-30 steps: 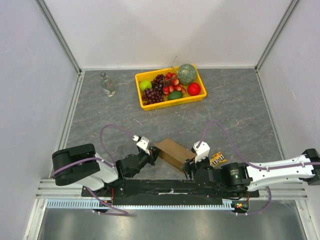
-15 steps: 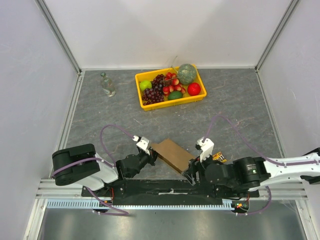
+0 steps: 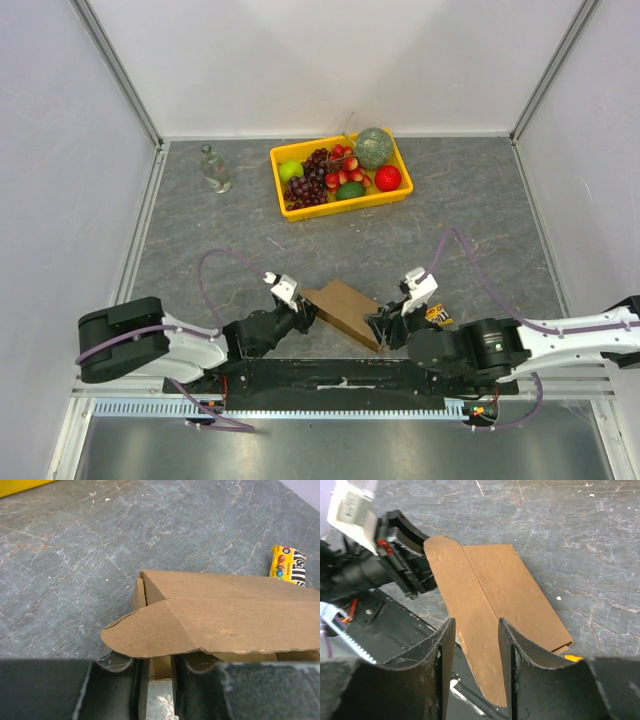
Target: Fold the paper box
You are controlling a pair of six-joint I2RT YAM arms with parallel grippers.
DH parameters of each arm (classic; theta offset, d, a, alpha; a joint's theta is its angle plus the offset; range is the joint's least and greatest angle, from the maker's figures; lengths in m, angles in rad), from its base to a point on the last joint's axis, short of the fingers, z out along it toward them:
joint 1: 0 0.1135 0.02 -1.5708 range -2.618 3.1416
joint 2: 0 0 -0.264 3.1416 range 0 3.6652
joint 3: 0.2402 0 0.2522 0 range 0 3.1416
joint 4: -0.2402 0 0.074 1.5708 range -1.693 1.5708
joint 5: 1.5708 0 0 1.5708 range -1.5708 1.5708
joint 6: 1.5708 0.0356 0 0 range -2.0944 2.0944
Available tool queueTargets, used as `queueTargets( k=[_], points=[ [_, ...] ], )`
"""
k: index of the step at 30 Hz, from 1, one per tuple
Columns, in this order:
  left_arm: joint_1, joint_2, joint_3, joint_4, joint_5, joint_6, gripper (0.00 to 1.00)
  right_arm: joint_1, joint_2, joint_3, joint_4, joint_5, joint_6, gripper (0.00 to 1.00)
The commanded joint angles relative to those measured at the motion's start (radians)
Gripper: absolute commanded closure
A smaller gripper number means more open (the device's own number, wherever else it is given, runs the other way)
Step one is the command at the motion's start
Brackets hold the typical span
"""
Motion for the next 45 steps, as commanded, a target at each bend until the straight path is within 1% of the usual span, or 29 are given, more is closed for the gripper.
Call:
queueTargets(
  k=[1, 4, 5, 6, 11, 15, 17, 20, 25, 26, 28, 30, 34, 40, 43, 45],
  points=[
    [-0.013, -0.106, -0.019, -0.107, -0.031, -0.006, 0.71, -0.001, 0.115, 0.030, 0.100, 0.122, -0.014, 0.54],
    [-0.021, -0.178, -0.031, -0.181, -0.026, -0.023, 0.68, -0.038, 0.161, 0.031, 0.127, 0.118, -0.011, 0.56],
    [-0.021, -0.201, -0.039, -0.197, -0.023, -0.029, 0.63, -0.058, 0.163, 0.021, 0.149, 0.106, -0.012, 0.56],
    [-0.021, -0.218, -0.045, -0.214, -0.019, -0.038, 0.62, -0.081, 0.164, 0.006, 0.179, 0.087, -0.017, 0.57],
    [-0.028, -0.321, -0.071, -0.308, 0.033, -0.070, 0.59, -0.209, 0.185, -0.060, 0.339, -0.071, -0.066, 0.59],
    [-0.030, -0.411, -0.056, -0.464, 0.065, -0.124, 0.61, -0.260, 0.265, -0.049, 0.396, -0.121, -0.103, 0.59],
    [-0.030, -0.451, -0.054, -0.549, 0.072, -0.161, 0.61, -0.280, 0.294, -0.043, 0.425, -0.141, -0.122, 0.59],
    [-0.030, -0.499, -0.005, -0.703, 0.084, -0.223, 0.60, -0.309, 0.325, -0.038, 0.465, -0.177, -0.138, 0.59],
    [-0.029, -0.561, 0.041, -0.963, 0.142, -0.375, 0.60, -0.345, 0.394, -0.042, 0.500, -0.227, -0.141, 0.59],
    [-0.028, -0.577, 0.043, -0.995, 0.153, -0.415, 0.60, -0.348, 0.409, -0.042, 0.509, -0.238, -0.139, 0.61],
    [-0.032, -0.612, 0.029, -1.029, 0.187, -0.480, 0.63, -0.351, 0.435, -0.045, 0.525, -0.256, -0.141, 0.63],
    [-0.030, -0.656, 0.014, -1.061, 0.207, -0.529, 0.69, -0.352, 0.463, -0.046, 0.534, -0.278, -0.143, 0.67],
    [-0.033, -0.755, 0.000, -1.147, 0.222, -0.578, 0.78, -0.352, 0.501, -0.055, 0.568, -0.318, -0.147, 0.70],
    [-0.033, -0.864, 0.024, -1.306, 0.175, -0.621, 0.91, -0.352, 0.531, -0.083, 0.569, -0.347, -0.141, 0.71],
    [-0.032, -0.893, 0.024, -1.331, 0.155, -0.641, 0.95, -0.352, 0.551, -0.092, 0.568, -0.364, -0.143, 0.69],
    [-0.033, -0.895, 0.024, -1.345, 0.144, -0.655, 0.96, -0.352, 0.561, -0.098, 0.565, -0.367, -0.146, 0.69]
  ],
)
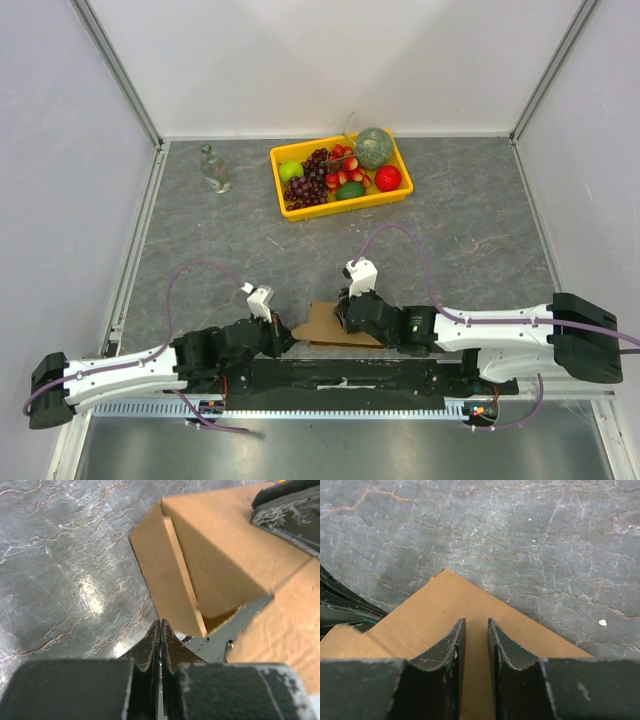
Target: Fold the paper box
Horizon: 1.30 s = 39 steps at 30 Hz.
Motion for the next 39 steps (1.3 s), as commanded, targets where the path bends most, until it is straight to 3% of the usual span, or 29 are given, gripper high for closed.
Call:
queueTargets(
  k=[1, 9, 13, 17, 21, 26, 30, 35, 39],
  points=[
    [-0.004, -0.014, 0.019, -0.081, -0.045, -0.082, 0.97, -0.003, 0.028, -0.016, 0.017, -0.029, -0.012, 0.69],
    [-0.006, 0.007, 0.016, -0.069, -0.061, -0.104, 0.98, -0.001, -0.002, -0.047, 0.023, -0.021, -0.023, 0.68],
    [-0.004, 0.029, 0.009, -0.030, -0.050, -0.096, 0.98, -0.001, -0.062, -0.082, 0.061, -0.003, -0.032, 0.57],
    [-0.004, 0.050, 0.002, 0.002, -0.045, -0.094, 0.98, 0.002, -0.143, -0.061, 0.078, 0.034, -0.092, 0.55],
    [-0.004, 0.067, -0.005, 0.025, -0.042, -0.094, 0.98, 0.008, -0.199, -0.059, 0.167, -0.029, -0.175, 0.55],
    [-0.006, 0.063, -0.014, 0.025, -0.041, -0.100, 0.98, 0.040, -0.181, -0.078, 0.249, -0.138, -0.198, 0.71],
    [-0.004, 0.057, -0.014, 0.027, -0.042, -0.099, 0.98, 0.127, -0.080, -0.079, 0.270, -0.135, -0.212, 0.78],
    [-0.004, 0.057, -0.013, 0.027, -0.042, -0.097, 0.98, 0.230, 0.037, -0.070, 0.227, -0.064, -0.174, 0.82],
    [-0.004, 0.055, -0.011, 0.025, -0.045, -0.097, 0.98, 0.262, 0.036, -0.088, 0.217, -0.012, -0.138, 0.82]
  ],
)
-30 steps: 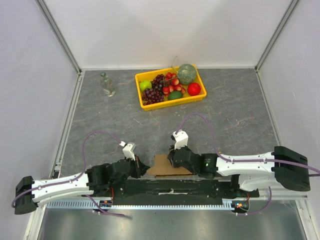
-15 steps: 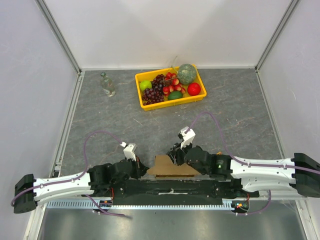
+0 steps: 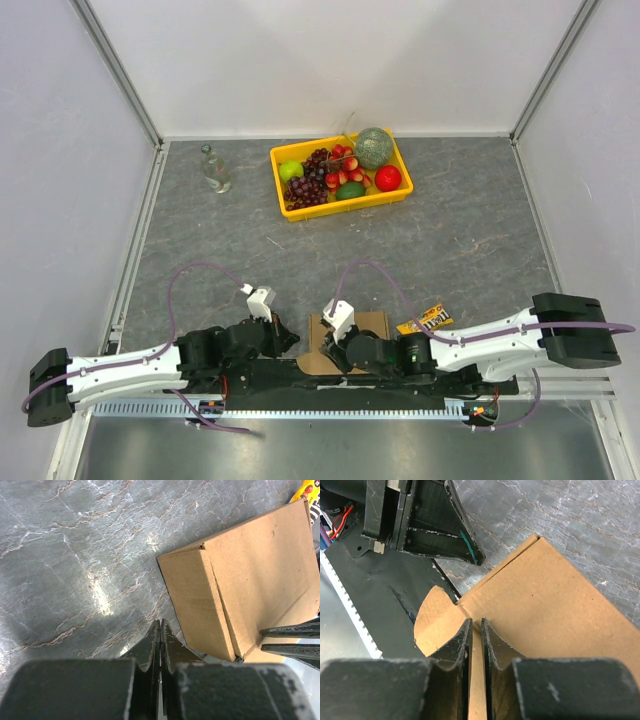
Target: Fold the paper box
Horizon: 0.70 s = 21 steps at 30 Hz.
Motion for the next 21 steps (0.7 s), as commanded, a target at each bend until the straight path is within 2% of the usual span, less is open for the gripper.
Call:
queueTargets(
  k=[1, 5, 7, 9, 12, 15, 18, 21],
  points=[
    [-0.004, -0.006, -0.014, 0.031, -0.019, -0.037, 0.98, 0.023, -0.027, -0.016, 0.006, 0.091, 0.041, 0.82],
    [-0.006, -0.004, -0.008, 0.030, -0.022, -0.034, 0.98, 0.025, -0.124, -0.017, -0.062, 0.171, 0.061, 0.80],
    [-0.006, -0.006, 0.005, 0.020, -0.025, -0.031, 0.98, 0.026, -0.188, 0.006, -0.176, 0.249, 0.119, 0.78],
    [-0.006, -0.010, 0.022, 0.002, -0.034, -0.026, 0.98, 0.026, -0.250, 0.038, -0.358, 0.318, 0.211, 0.76],
    [-0.004, -0.030, 0.056, -0.033, -0.048, -0.020, 0.98, 0.026, -0.330, 0.089, -0.616, 0.370, 0.393, 0.57],
    [-0.004, -0.046, 0.082, -0.058, -0.054, -0.018, 0.98, 0.025, -0.371, 0.129, -0.922, 0.393, 0.634, 0.51],
    [-0.006, -0.015, 0.117, -0.101, -0.054, -0.038, 0.98, 0.025, -0.388, 0.147, -1.128, 0.396, 0.806, 0.52],
    [-0.006, 0.075, 0.165, -0.115, -0.033, -0.034, 0.98, 0.023, -0.397, 0.127, -1.189, 0.381, 0.883, 0.62]
  ],
)
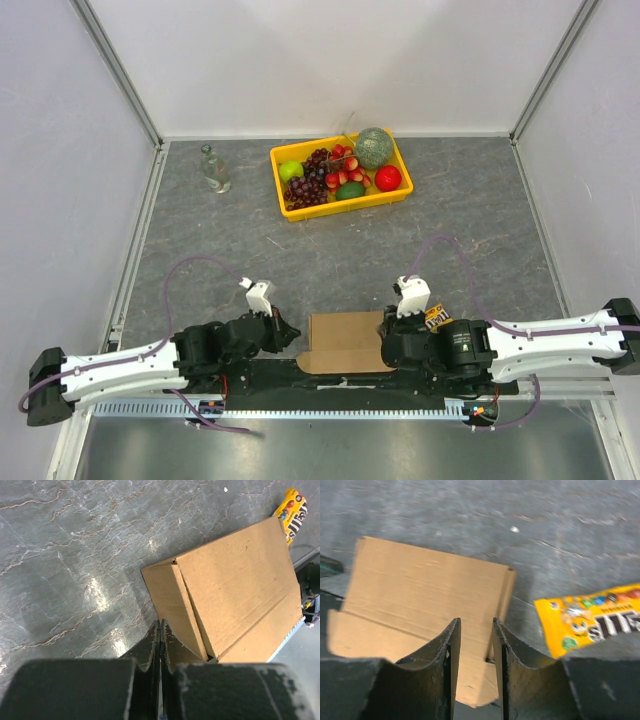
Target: Fold the paper box
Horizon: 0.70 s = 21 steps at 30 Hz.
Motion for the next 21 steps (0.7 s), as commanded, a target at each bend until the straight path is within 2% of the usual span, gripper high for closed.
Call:
queueTargets(
  k=[1, 5, 8, 12, 21],
  points=[
    [-0.004, 0.120, 0.099, -0.036, 0.001, -0.027, 0.98, -0.006, -0.009, 0.004, -0.291, 0.046, 0.275, 0.67],
    [-0.006, 0.265, 0.159, -0.033, 0.020, -0.008, 0.98, -0.027, 0.025, -0.030, -0.308, 0.035, 0.321, 0.81],
    [-0.003, 0.316, 0.175, -0.012, 0.032, 0.002, 0.98, -0.041, 0.036, -0.056, -0.272, 0.029, 0.304, 0.96],
    [-0.006, 0.330, 0.170, 0.023, 0.049, 0.008, 0.98, -0.101, 0.034, -0.084, -0.202, -0.017, 0.219, 1.00],
    [-0.004, 0.298, 0.139, 0.082, 0.085, 0.027, 0.98, -0.197, 0.082, -0.131, 0.102, -0.181, -0.028, 1.00]
  ],
)
